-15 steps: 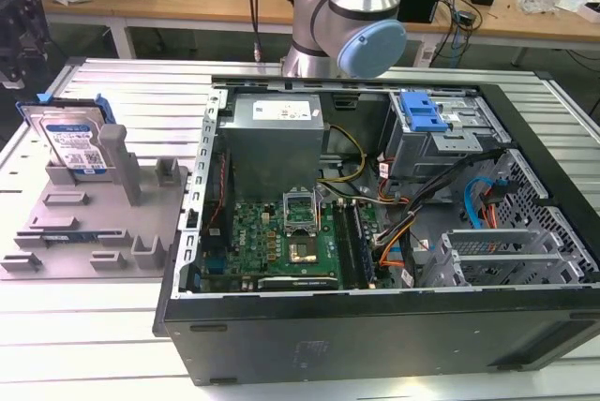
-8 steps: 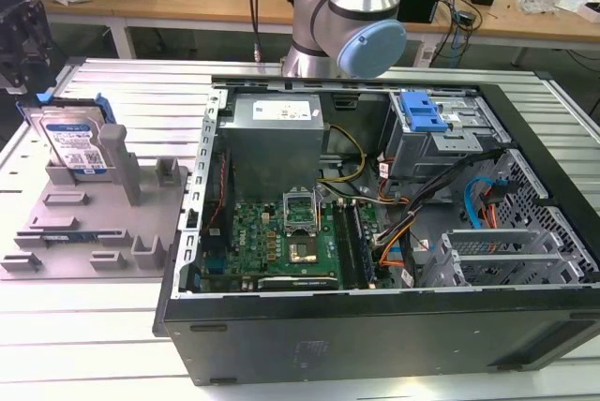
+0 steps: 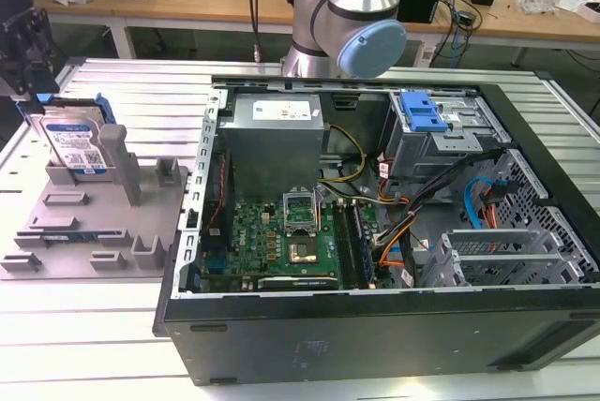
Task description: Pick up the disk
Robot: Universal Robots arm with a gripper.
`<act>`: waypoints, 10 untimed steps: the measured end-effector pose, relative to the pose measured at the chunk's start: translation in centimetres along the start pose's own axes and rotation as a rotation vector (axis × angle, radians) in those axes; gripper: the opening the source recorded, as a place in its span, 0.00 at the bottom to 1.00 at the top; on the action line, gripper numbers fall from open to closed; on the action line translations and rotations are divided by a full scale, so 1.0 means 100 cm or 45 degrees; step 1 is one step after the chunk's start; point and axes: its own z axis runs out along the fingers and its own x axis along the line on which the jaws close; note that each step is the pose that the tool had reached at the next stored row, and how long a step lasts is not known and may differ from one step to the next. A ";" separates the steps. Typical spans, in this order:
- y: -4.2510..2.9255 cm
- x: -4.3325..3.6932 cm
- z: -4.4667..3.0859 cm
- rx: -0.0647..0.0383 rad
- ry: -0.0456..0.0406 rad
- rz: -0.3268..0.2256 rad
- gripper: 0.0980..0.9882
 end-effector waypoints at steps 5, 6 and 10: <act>0.0000 -0.0001 0.0030 0.000 0.001 0.000 0.50; 0.0001 -0.0001 0.0044 0.000 0.001 0.000 0.50; 0.0002 -0.0002 0.0069 0.000 0.002 0.000 0.50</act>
